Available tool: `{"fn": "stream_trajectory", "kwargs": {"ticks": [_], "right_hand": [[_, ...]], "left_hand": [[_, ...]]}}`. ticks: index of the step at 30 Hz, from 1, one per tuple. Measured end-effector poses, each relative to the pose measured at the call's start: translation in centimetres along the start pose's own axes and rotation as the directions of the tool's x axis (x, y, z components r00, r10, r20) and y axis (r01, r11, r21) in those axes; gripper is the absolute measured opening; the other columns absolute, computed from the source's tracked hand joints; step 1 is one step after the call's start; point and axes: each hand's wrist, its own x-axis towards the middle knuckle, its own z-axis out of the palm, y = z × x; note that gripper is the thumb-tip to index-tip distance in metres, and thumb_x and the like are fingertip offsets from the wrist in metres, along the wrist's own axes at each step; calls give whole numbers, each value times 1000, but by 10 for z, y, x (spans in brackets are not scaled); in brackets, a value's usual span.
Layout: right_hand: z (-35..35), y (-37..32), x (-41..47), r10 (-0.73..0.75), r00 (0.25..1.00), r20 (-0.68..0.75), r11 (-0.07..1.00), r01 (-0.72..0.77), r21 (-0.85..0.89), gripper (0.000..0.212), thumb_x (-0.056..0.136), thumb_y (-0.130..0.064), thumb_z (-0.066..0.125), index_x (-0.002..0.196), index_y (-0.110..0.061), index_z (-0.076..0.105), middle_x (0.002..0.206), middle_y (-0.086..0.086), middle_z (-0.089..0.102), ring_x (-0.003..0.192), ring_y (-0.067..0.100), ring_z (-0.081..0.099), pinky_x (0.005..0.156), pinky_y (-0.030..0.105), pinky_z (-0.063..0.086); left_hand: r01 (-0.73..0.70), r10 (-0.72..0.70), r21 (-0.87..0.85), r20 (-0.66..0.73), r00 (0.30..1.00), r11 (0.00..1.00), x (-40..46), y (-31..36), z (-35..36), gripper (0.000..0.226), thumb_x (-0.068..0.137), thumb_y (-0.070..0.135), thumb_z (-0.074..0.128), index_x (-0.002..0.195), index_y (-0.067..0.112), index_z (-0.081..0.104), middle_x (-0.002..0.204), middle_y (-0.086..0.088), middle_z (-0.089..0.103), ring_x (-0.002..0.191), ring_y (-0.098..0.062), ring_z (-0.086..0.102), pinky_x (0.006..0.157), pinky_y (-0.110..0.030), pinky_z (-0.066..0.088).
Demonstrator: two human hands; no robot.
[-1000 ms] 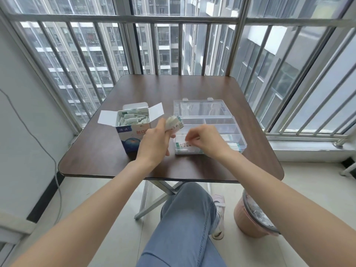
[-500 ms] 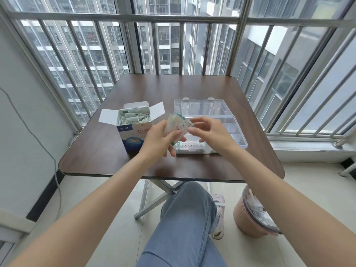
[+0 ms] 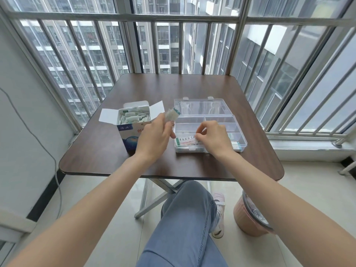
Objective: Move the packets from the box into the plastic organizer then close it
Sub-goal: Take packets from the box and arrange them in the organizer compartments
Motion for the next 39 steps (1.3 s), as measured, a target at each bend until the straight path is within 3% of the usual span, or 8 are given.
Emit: {"fn": "stream_trajectory", "kwargs": {"ticks": [4,10,19,21,23,26,31,39], "right_hand": [[2,-4,-4,-42,999,-12,986,39,-162,9,86,-12,55,89,-12,64,96,9,67,93,29,60,68,31,43],[1,-7,-8,-84,996,-40,921,62,-384,14,86,-9,49,94,-9,60,95,12,64,89,35,59,64,31,36],[1,-8,-8,-71,997,29,942,77,-328,12,87,-22,59,94,-20,69,103,1,68,98,23,59,70,28,38],[-4,-8,-6,-103,994,20,975,105,-198,17,88,-19,57,98,-20,70,105,-1,68,96,17,60,75,30,44],[-12,-9,-5,-106,994,24,975,99,198,20,87,-13,57,100,-19,69,99,-1,70,81,6,60,77,27,49],[-27,-12,-7,-82,976,200,733,-77,676,14,87,-13,62,100,-18,66,87,-3,69,67,7,59,51,17,43],[-32,-9,-9,-103,980,172,714,-48,698,13,83,-3,66,78,-15,67,59,-8,67,52,2,56,49,13,40],[-44,2,-10,-77,993,92,703,-11,711,13,80,2,69,86,-9,67,56,-7,66,49,4,57,56,15,49]], "left_hand": [[2,-2,-31,23,1000,1000,-2,7,-1,19,98,20,39,79,22,42,72,8,68,42,-21,53,57,-31,45],[5,-3,-27,52,999,1000,-3,7,0,18,99,21,39,81,21,45,76,8,70,44,-23,57,61,-33,48],[31,-25,-52,118,993,998,-3,10,2,17,99,23,43,91,10,51,83,9,71,41,-16,59,63,-26,45],[81,-54,-169,159,986,982,-3,10,-1,18,98,23,47,96,7,54,82,6,72,41,-15,59,56,-27,45],[161,-104,-292,201,974,943,-3,11,-3,18,97,23,51,104,7,56,83,1,73,41,-14,58,40,-21,38],[262,-149,-422,282,948,868,-5,15,-5,20,95,23,55,109,8,57,82,-6,73,38,-9,53,33,-14,27],[293,-116,-450,381,917,843,-8,28,-1,27,101,26,40,114,10,58,78,-2,71,42,-10,53,35,-14,27],[362,-144,-471,436,888,804,-3,39,5,25,102,18,40,113,13,60,90,-6,73,66,-20,71,48,-26,55]]}}
